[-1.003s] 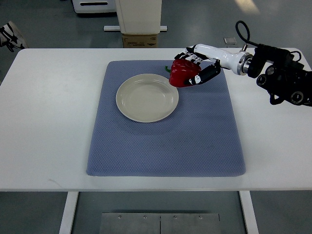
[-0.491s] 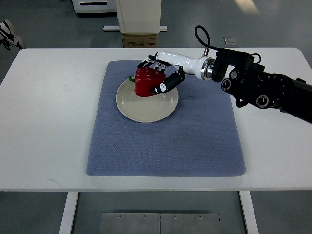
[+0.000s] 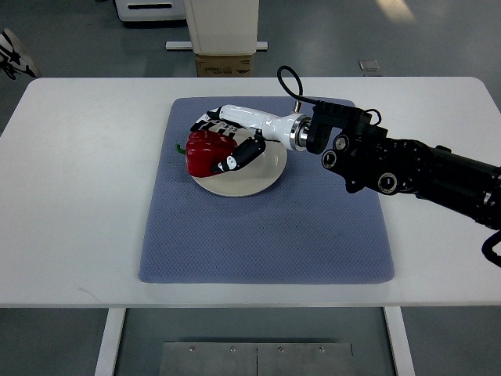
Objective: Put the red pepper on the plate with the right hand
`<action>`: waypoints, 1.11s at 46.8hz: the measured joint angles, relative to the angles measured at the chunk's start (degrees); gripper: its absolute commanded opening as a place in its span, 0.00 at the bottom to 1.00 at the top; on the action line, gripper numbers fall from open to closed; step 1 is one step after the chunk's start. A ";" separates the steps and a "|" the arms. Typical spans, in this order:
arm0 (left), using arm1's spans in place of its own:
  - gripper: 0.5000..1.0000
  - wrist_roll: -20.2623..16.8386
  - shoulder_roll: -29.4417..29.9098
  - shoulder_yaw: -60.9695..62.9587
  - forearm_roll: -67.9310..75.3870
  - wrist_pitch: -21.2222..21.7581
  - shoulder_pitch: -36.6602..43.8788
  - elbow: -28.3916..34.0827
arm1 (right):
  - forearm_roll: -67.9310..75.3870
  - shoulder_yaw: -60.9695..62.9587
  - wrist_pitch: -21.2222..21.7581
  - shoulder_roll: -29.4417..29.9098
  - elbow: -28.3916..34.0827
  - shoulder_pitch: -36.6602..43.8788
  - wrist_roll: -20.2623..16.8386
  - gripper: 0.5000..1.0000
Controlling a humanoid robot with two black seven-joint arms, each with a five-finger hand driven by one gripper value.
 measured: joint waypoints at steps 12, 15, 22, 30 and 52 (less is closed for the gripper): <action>1.00 0.00 0.00 0.00 0.00 0.00 0.00 0.00 | -0.02 0.00 -2.56 0.01 -0.92 -1.85 -4.42 0.00; 1.00 0.00 0.00 0.00 0.00 0.00 0.02 0.00 | -0.01 0.00 -3.11 0.00 -0.99 -2.03 -5.35 0.00; 1.00 0.00 0.00 0.00 0.00 0.00 0.04 0.00 | 0.00 0.14 -3.94 0.01 -0.99 -2.81 -7.04 0.00; 1.00 0.00 0.00 0.00 0.00 0.01 0.00 0.00 | 0.04 0.20 -4.04 0.00 -0.99 -3.17 -7.35 0.00; 1.00 0.00 0.00 0.00 0.00 0.03 0.00 0.00 | 0.97 1.49 -7.57 0.00 -0.92 -4.13 -7.02 0.99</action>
